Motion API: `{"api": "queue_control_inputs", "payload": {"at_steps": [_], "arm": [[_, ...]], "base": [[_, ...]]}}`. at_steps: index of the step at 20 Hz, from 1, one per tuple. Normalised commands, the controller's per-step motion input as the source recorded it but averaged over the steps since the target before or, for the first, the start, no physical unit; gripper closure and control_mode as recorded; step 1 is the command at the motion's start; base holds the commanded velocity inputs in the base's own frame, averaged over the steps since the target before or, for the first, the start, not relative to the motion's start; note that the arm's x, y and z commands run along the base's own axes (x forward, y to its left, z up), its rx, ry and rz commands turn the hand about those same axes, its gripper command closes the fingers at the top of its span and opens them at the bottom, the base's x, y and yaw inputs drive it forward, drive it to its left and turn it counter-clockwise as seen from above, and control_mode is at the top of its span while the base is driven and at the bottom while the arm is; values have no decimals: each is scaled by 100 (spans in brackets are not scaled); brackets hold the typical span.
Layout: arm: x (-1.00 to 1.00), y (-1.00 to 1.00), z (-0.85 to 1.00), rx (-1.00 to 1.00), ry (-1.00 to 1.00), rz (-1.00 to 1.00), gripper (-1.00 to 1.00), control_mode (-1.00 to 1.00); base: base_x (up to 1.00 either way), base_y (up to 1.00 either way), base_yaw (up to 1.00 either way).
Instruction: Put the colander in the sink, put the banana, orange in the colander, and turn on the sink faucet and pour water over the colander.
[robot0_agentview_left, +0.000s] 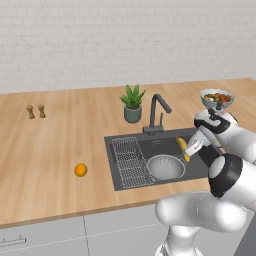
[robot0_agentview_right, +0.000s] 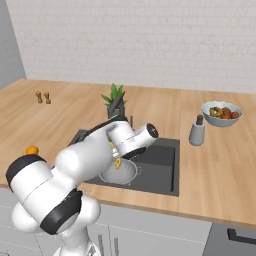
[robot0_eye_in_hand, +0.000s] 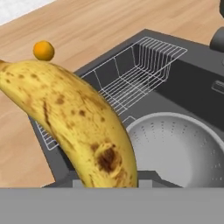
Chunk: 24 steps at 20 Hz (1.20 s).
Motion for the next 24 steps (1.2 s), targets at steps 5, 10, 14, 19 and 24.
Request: {"api": "queue_control_inputs", "payload": {"at_steps": [5,10,14,19,24], "arm": [[32,0,-39,0,1,-1,100,-100],[8,0,-44,0,0,0,100,-100],[15,0,-45,2,0,0,100,-100],[4,11,-32,0,0,0,100,-100],[3,26,-25,0,0,0,100,-100]], "base": [[0,0,0],[0,0,0],[0,0,0],[0,0,0],[0,0,0]]}}
